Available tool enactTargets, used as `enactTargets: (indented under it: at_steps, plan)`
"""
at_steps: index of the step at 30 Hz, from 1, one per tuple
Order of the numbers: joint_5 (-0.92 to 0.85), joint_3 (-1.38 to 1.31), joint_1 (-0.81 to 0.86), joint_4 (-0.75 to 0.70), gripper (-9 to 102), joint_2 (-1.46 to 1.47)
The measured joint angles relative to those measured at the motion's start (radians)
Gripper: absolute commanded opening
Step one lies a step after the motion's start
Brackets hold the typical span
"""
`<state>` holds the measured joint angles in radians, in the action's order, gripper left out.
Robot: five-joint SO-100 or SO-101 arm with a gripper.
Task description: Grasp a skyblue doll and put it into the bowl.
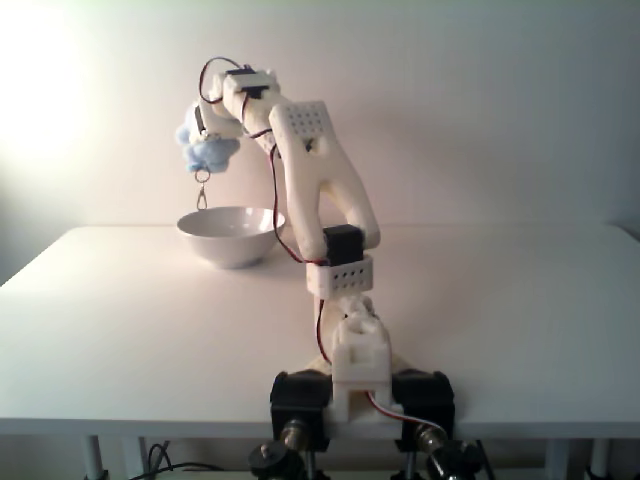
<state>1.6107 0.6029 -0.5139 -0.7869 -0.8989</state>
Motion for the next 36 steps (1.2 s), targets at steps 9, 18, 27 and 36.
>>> enactTargets:
  at_steps: [9,18,27,36]
  plan:
    - [0.000,0.000,-0.002,0.000,0,0.069]
    - [0.000,0.000,-0.002,0.000,0,0.115]
    - [-0.002,0.000,0.025,0.000,0,0.150]
    - [-0.005,0.000,0.046,-0.152,0,0.150]
